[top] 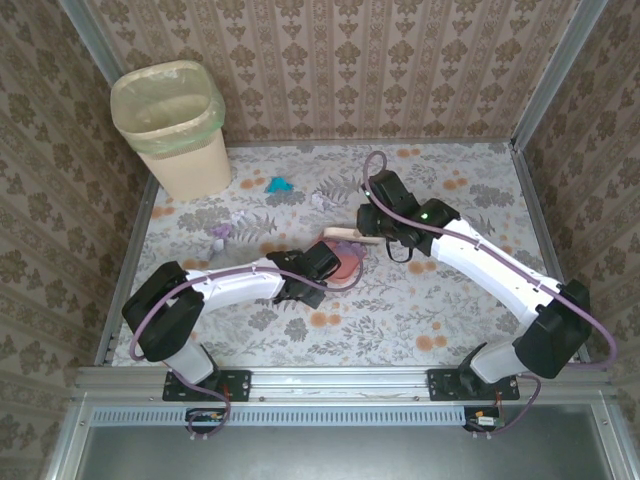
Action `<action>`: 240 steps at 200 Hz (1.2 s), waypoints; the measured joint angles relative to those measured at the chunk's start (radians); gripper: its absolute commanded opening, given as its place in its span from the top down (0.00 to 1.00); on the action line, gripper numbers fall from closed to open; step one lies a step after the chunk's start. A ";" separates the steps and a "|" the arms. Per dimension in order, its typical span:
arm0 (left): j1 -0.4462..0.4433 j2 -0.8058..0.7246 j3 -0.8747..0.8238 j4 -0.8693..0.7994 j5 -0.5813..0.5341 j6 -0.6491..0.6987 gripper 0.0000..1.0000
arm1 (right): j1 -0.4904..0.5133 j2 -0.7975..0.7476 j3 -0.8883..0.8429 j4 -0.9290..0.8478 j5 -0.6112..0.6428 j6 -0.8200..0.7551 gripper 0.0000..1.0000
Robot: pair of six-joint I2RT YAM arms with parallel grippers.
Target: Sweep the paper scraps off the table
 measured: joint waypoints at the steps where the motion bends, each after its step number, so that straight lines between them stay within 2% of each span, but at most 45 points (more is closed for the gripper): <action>1: 0.000 0.000 0.000 0.000 -0.001 0.000 1.00 | 0.001 0.000 0.001 0.000 -0.002 -0.001 1.00; 61: -0.013 -0.002 -0.013 0.019 -0.018 0.000 1.00 | 0.033 -0.009 0.021 -0.016 -0.083 0.006 1.00; 96: -0.024 -0.014 -0.026 0.026 -0.018 0.001 1.00 | 0.026 -0.143 -0.048 0.003 -0.062 0.040 1.00; 131: -0.036 -0.043 -0.037 0.024 -0.017 0.008 1.00 | -0.006 -0.323 -0.151 0.063 0.016 0.074 1.00; 152: -0.038 -0.048 -0.037 0.025 -0.012 0.008 1.00 | -0.029 -0.379 -0.183 0.071 0.089 0.074 1.00; 203: -0.038 -0.039 -0.032 0.014 0.006 0.011 1.00 | -0.116 -0.374 -0.235 0.093 0.242 0.031 1.00; 240: -0.038 0.005 0.007 0.006 0.013 0.011 1.00 | -0.137 -0.309 -0.253 0.145 0.292 -0.033 1.00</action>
